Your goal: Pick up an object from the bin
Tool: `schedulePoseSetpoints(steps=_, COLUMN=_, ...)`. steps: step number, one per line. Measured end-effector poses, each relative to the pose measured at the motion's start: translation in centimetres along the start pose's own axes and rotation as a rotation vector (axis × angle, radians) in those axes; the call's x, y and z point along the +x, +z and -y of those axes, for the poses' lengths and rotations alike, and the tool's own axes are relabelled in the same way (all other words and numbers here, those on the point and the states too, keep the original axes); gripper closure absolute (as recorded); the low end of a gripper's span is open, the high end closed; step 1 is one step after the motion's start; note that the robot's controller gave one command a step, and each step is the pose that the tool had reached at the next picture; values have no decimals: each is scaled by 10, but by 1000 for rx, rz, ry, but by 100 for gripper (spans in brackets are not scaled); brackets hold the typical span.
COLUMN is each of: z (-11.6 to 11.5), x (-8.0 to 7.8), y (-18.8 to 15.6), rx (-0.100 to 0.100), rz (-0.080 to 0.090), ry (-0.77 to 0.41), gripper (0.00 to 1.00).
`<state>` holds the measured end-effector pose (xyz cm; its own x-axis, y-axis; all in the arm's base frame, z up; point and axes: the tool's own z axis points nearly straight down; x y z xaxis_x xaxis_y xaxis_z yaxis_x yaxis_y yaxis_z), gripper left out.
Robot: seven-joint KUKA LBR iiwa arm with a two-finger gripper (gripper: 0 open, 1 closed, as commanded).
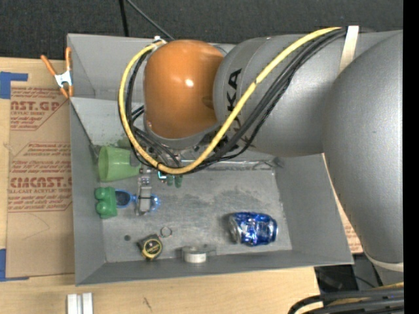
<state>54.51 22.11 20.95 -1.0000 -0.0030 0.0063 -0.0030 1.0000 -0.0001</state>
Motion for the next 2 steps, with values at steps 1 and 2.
schedulePoseSetpoints(steps=1, z=4, x=7, y=143, rx=1, rz=2, ry=-237, gripper=0)
schedulePoseSetpoints(steps=2, z=58, x=53, y=135, rx=1, rz=9, ry=-552, gripper=0)
